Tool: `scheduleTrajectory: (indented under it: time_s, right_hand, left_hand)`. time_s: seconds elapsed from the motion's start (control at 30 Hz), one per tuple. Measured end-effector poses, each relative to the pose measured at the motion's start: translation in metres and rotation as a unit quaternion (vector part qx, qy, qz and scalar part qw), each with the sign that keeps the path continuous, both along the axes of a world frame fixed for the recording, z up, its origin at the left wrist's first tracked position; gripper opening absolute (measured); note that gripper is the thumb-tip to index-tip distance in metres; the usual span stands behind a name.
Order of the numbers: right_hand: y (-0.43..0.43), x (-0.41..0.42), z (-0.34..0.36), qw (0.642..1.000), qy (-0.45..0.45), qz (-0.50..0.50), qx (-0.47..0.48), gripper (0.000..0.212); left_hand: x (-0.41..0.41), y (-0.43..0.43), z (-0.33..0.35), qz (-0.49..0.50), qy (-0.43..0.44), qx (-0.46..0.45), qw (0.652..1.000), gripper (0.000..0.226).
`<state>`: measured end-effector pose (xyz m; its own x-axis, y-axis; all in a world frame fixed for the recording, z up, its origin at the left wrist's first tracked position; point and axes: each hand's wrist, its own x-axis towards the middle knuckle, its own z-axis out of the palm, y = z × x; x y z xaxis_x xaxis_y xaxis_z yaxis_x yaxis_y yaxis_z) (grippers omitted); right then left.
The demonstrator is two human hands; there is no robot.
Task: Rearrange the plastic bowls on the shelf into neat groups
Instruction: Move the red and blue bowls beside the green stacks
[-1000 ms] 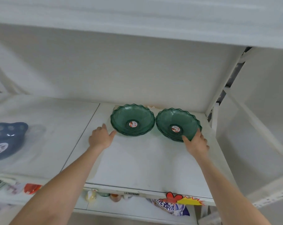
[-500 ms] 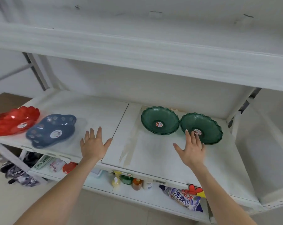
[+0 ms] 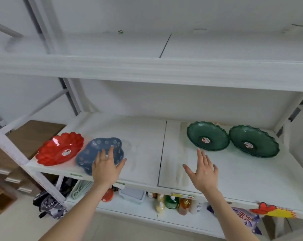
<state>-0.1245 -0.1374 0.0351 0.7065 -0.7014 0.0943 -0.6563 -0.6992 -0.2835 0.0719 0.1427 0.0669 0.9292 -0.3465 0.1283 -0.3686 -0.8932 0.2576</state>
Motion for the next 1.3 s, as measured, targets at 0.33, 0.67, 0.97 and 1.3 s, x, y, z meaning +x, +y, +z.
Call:
scheduleTrajectory:
  time_s: [0.33,0.67,0.97,1.3]
  right_hand:
    - [0.121,0.1,-0.01,1.0,-0.007,0.019,0.009,0.089]
    - [0.242,0.178,-0.026,0.997,-0.008,-0.058,0.041,0.089]
    - [0.28,0.218,-0.042,0.991,-0.009,-0.122,0.045,0.093]
    - [0.288,0.261,-0.083,0.988,-0.028,-0.137,0.069,0.087]
  left_hand:
    - [0.091,0.123,-0.015,0.031,-0.007,-0.034,0.999,0.084]
    - [0.205,0.252,-0.006,-0.003,-0.016,0.017,1.0,0.084]
    - [0.287,0.291,-0.031,-0.001,0.007,0.035,0.999,0.09]
    - [0.327,0.295,-0.08,-0.019,0.037,0.008,0.999,0.086]
